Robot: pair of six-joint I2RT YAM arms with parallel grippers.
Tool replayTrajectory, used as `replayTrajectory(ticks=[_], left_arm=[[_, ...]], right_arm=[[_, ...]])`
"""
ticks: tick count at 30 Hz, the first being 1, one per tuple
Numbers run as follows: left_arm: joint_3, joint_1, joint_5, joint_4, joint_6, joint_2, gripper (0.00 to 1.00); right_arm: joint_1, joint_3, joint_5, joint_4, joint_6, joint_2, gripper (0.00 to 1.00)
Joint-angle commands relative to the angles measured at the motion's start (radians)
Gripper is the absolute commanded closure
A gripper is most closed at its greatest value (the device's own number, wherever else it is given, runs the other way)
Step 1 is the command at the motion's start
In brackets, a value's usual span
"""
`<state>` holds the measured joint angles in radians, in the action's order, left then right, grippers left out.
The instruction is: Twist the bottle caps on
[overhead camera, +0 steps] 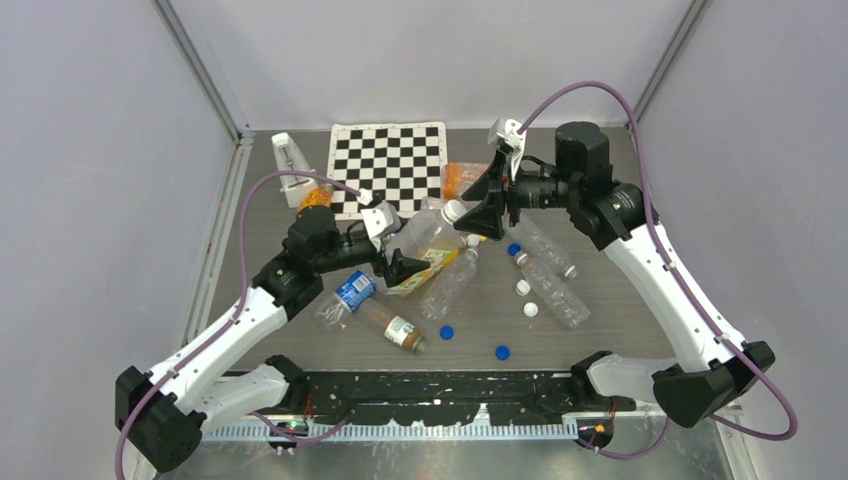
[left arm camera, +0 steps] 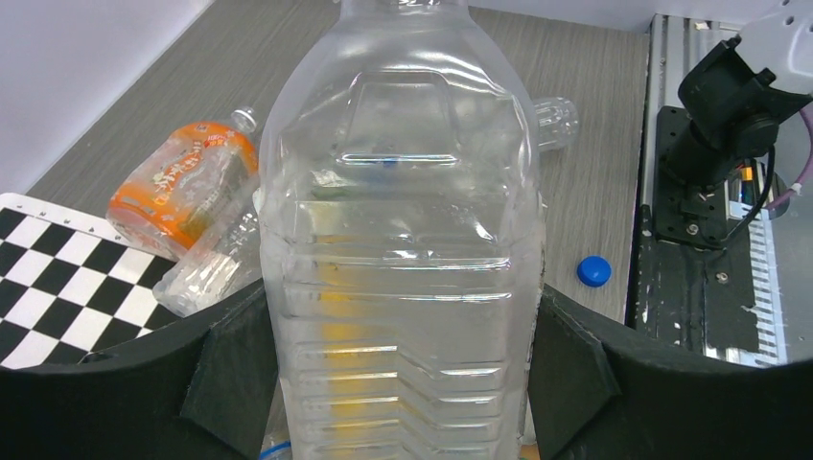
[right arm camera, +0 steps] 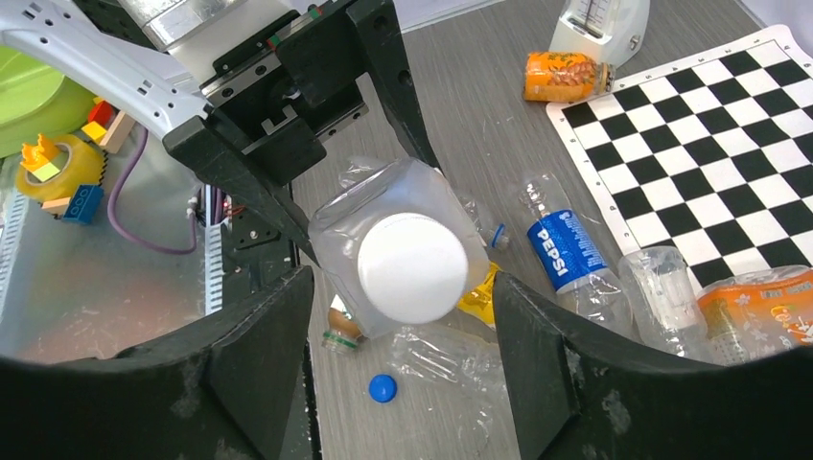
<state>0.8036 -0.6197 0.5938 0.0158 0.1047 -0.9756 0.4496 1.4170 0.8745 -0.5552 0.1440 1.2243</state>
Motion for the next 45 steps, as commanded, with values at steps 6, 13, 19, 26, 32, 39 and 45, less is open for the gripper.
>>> replayTrajectory(ticks=[6,13,19,26,32,39,45], left_arm=[[0.014,0.005,0.088,0.013,0.019,0.035,1.00],[0.023,0.005,0.111,0.012,0.021,0.031,1.00],[0.024,0.005,0.116,0.019,0.021,0.028,1.00],[0.023,0.005,0.101,0.032,0.022,0.023,1.00],[0.019,0.005,0.053,0.065,0.027,0.014,1.00],[0.030,0.005,0.010,0.078,0.061,-0.010,1.00],[0.028,0.004,-0.042,0.084,0.120,-0.011,1.00]], right_arm=[[-0.002,0.075,0.072,-0.050,0.041,0.012,0.29],[-0.002,0.096,0.093,-0.090,0.056,0.027,0.32],[-0.002,0.106,0.095,-0.114,0.069,0.041,0.35],[-0.002,0.112,0.094,-0.118,0.050,0.064,0.43],[0.003,0.113,0.047,-0.123,-0.031,0.084,0.63],[0.041,0.078,-0.089,-0.115,-0.157,0.080,0.94],[0.092,-0.008,-0.239,-0.002,-0.468,0.040,0.99]])
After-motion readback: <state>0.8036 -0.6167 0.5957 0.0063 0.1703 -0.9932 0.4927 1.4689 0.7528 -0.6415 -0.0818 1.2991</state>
